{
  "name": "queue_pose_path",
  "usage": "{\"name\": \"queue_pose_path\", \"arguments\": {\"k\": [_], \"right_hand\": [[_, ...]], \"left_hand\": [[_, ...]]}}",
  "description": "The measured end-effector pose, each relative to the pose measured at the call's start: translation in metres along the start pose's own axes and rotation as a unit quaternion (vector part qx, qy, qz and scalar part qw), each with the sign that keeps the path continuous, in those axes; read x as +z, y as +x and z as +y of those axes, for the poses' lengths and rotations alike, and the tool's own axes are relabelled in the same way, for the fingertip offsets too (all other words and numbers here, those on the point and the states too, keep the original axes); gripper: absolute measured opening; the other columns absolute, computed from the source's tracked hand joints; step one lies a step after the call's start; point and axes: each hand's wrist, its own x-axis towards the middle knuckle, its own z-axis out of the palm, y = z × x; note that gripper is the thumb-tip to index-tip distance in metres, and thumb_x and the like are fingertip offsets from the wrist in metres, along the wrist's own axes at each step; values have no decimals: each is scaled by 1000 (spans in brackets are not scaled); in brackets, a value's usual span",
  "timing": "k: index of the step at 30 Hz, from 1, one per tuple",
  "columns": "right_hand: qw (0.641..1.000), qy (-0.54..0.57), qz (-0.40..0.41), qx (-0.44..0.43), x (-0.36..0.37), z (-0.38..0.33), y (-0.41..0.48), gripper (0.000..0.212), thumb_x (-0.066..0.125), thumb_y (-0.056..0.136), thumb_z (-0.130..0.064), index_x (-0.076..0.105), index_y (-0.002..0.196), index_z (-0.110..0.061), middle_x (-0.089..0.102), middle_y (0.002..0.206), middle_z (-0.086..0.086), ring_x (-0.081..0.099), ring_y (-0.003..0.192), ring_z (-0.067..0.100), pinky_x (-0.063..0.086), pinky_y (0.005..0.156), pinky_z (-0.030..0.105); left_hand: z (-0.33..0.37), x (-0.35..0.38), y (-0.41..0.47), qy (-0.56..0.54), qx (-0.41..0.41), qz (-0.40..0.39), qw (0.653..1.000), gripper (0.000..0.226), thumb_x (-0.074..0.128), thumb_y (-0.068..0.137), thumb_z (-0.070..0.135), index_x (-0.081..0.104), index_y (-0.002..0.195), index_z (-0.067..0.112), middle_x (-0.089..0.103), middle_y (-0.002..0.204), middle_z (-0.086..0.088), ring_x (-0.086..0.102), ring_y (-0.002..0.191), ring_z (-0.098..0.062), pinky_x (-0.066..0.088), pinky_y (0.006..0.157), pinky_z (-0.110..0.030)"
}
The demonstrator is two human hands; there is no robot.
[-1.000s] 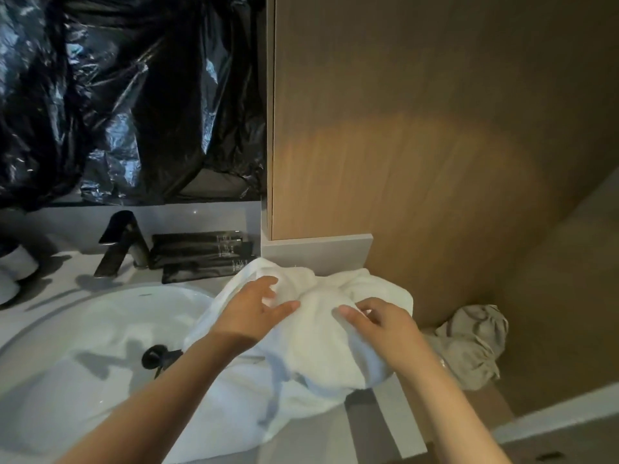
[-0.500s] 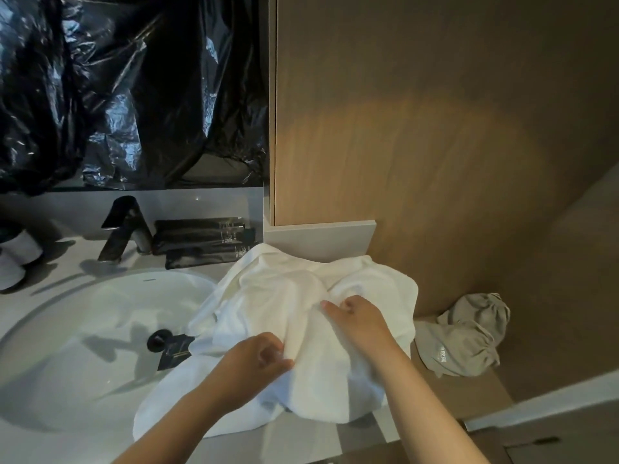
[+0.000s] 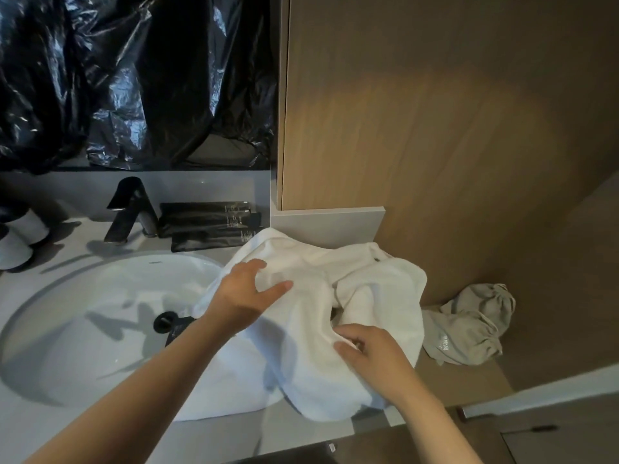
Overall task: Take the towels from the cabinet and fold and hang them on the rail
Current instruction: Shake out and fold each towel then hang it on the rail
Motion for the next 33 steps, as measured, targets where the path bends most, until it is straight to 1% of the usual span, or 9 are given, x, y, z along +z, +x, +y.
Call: {"name": "queue_pose_path", "arguments": {"k": [3,6,9,11,16,19,25,29,33], "right_hand": [[999,20,29,9,-5,2,-1,13,61,93,-40,65,102,-48,65,83,-30,59,83,-7,43,72,7],[990,112,75,34,-10,-4,6,7,63,91,-36,70,91,-35,69,85,-13,62,79,1,46,69,9],[966,222,101,86,-15,-22,22,24,61,93,-34,71,88,-13,71,81,5,67,75,20,55,72,29],[946,276,87,144,-19,-39,38,38,61,93,-36,65,83,0,68,72,13,64,58,20,51,56,27],[913,347,31,213,-19,-68,70,32,67,91,-30,53,69,-11,49,50,1,42,38,12,33,40,18],[917,367,70,143,-29,-91,84,18,67,90,-16,61,74,-9,56,56,0,51,48,12,39,49,16],[941,285,161,-88,-91,-174,108,32,58,96,-13,56,89,18,44,77,11,37,70,20,27,62,29],[922,261,215,-189,-124,-211,113,34,54,98,-12,53,89,21,44,75,21,39,72,20,29,66,30],[935,215,200,-196,-111,-185,103,33,51,100,-13,55,87,17,48,77,26,44,71,20,33,65,30]], "left_hand": [[0,14,1,3,-47,-57,997,72,74,75,57,50,130,18,57,119,0,55,110,-19,43,94,-31],[-4,22,-4,29,-34,-54,998,34,73,81,44,58,103,24,56,95,8,54,94,-14,37,78,-23],[-4,24,-13,7,-1,-25,1000,25,70,84,30,50,70,27,52,73,10,48,76,-11,30,61,-15],[-2,24,-20,-9,20,-2,1000,31,71,83,22,47,63,25,49,67,8,45,69,-10,32,59,-13],[-6,10,-33,-31,105,27,994,31,75,81,11,54,64,27,48,62,10,48,64,-6,34,62,-12],[2,-5,-24,-46,114,69,990,7,76,81,14,69,80,13,61,76,7,54,73,-12,35,67,-8],[55,-67,23,-31,191,200,961,13,72,84,20,67,72,18,52,63,15,47,62,-2,33,62,-21],[92,-109,49,-43,231,317,919,10,70,86,20,74,91,13,66,86,1,56,79,-12,40,72,-25],[78,-93,42,31,255,290,922,12,69,88,20,74,96,13,69,93,-5,58,84,-17,45,78,-30]]}}
